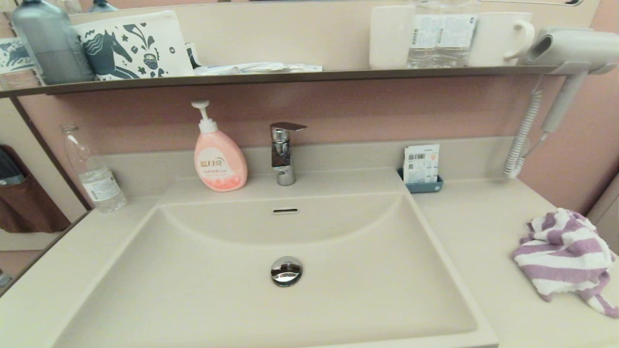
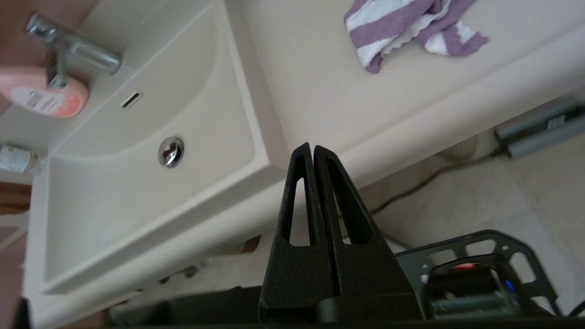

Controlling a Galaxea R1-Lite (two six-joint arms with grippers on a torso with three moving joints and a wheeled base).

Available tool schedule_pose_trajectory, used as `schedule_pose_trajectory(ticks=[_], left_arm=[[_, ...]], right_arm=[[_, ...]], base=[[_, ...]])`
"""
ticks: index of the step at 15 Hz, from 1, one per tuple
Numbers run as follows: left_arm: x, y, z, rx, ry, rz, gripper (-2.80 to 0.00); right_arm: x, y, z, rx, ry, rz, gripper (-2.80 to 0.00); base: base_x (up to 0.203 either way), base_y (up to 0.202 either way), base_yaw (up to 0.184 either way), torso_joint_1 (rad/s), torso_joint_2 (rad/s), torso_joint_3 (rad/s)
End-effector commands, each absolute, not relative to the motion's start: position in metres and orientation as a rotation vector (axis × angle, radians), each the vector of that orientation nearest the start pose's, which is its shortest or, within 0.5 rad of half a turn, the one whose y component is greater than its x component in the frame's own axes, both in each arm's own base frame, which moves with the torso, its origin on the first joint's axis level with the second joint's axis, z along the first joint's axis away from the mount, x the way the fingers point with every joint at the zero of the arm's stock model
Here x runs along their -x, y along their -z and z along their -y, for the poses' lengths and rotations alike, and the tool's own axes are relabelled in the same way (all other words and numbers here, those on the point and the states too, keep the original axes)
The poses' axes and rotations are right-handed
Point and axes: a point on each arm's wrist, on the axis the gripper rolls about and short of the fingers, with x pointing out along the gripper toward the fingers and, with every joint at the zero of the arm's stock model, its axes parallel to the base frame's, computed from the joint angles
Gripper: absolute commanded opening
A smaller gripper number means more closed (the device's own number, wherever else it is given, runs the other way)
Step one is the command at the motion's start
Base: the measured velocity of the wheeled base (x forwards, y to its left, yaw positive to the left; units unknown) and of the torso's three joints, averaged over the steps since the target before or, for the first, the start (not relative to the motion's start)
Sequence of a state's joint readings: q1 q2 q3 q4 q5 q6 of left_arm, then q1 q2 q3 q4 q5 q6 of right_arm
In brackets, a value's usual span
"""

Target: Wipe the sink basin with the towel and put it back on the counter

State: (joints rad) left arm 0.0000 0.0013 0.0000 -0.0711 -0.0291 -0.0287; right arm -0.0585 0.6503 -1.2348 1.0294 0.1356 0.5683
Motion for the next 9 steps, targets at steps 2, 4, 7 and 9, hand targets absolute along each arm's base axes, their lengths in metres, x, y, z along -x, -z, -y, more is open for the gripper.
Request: schedule_pose_trajectory(ticks=[2, 4, 7, 9], left_arm=[[0.023, -0.083, 0.001, 0.028, 0.030, 0.070, -2.80], [0.023, -0.083, 0.001, 0.028, 0.030, 0.070, -2.80], [0.023, -0.083, 0.001, 0.028, 0.030, 0.070, -2.80], [0.023, -0.083, 0.001, 0.028, 0.030, 0.070, -2.80]], right_arm=[[0.100, -0.264, -0.009, -0.551, 0.003, -0.297, -2.80], [0.111, -0.246, -0.009, -0.517, -0.019, -0.206, -2.80], [0.110, -0.217, -0.005, -0.440, -0.076, -0.060, -2.80], [0.095, -0.189, -0.003, -0.366, -0.088, -0.027, -2.80]], base=[[0.000, 0.000, 0.000, 0.000, 0.00, 0.000], [0.000, 0.000, 0.000, 0.000, 0.00, 0.000], [0.000, 0.000, 0.000, 0.000, 0.00, 0.000], [0.000, 0.000, 0.000, 0.000, 0.00, 0.000]])
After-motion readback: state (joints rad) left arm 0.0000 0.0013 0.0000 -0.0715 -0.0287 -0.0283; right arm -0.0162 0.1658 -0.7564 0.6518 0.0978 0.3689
